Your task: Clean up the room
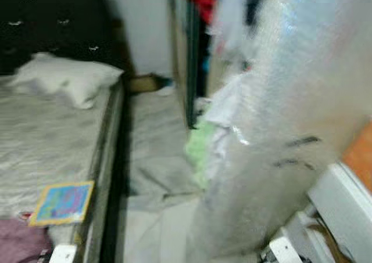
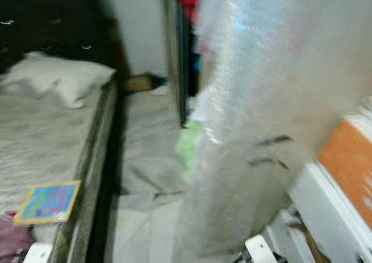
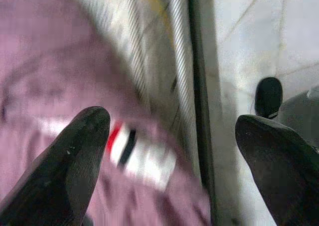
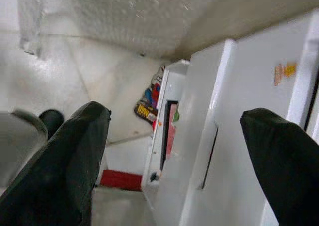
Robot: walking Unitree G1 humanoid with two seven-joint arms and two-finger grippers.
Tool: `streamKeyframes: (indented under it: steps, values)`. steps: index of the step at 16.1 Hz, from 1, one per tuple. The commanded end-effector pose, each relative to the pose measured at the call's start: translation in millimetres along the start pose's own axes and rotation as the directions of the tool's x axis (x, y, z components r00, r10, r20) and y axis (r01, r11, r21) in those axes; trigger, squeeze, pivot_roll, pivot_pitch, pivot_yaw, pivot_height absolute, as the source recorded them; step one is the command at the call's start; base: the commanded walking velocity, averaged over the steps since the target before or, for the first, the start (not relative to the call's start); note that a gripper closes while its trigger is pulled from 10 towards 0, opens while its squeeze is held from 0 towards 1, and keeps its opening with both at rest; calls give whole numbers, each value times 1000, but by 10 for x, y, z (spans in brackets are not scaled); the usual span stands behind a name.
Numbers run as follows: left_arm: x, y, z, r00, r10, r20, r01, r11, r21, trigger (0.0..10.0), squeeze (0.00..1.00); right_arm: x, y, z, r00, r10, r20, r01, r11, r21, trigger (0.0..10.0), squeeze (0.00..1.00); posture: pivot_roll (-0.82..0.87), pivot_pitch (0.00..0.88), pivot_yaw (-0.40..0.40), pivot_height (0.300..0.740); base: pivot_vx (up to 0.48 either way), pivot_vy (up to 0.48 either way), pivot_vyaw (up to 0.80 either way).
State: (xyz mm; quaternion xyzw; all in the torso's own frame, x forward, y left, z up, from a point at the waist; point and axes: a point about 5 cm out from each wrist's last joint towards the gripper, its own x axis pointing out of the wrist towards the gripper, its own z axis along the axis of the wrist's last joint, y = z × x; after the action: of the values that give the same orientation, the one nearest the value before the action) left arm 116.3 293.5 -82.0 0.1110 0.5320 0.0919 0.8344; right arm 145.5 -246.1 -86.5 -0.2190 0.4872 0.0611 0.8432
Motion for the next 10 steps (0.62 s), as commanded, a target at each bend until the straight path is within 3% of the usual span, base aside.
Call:
streamKeyframes:
  steps: [1, 2, 3, 4, 5, 6, 7, 10]
  values:
    - [-1, 45, 14, 1000, 9, -3, -9, 999, -32, 10000, 0, 25, 41, 113, 999, 22, 31, -21, 1000, -15, 10000, 0, -69, 0, -36, 740, 0, 0, 800]
    - [-1, 45, 5, 1000, 14, -6, -14, 998, -60, 10000, 0, 25, 44, 113, 999, 27, 30, -26, 1000, -16, 10000, 0, -68, 0, -37, 740, 0, 0, 531]
    - [-3, 42, -20, 1000, 28, -13, -29, 989, -148, 10000, 0, 24, 46, 97, 999, 25, 21, -25, 999, 26, 10000, 0, -68, 0, -39, 740, 0, 0, 0]
    - [-4, 37, -34, 999, 33, -17, -36, 979, -201, 10000, 0, 22, 51, 75, 1000, 19, 12, -20, 996, 89, 10000, 0, -68, 0, -39, 740, 0, 0, 0]
    - [-5, 15, -53, 1000, 23, -17, -27, 955, -296, 10000, 0, 16, 64, 25, 1000, 9, -10, -7, 974, 226, 10000, 0, -64, 1, -41, 740, 0, 0, 0]
    - [-3, -1, -49, 1000, 0, -12, -4, 952, -306, 10000, 0, 13, 84, -11, 1000, 15, -28, -5, 943, 332, 10000, 0, -62, 2, -43, 740, 0, 0, 0]
    - [-2, -7, -40, 1000, -16, -13, 12, 961, -277, 10000, 0, 13, 91, -17, 999, 23, -33, -10, 935, 354, 10000, 0, -61, 3, -43, 740, 0, 0, 0]
    - [2, -66, -22, 995, -98, -9, 91, 947, -309, 10000, 0, 18, 122, -12, 997, 64, -39, -42, 907, 420, 10000, 0, -53, 5, -46, 740, 0, 0, 0]
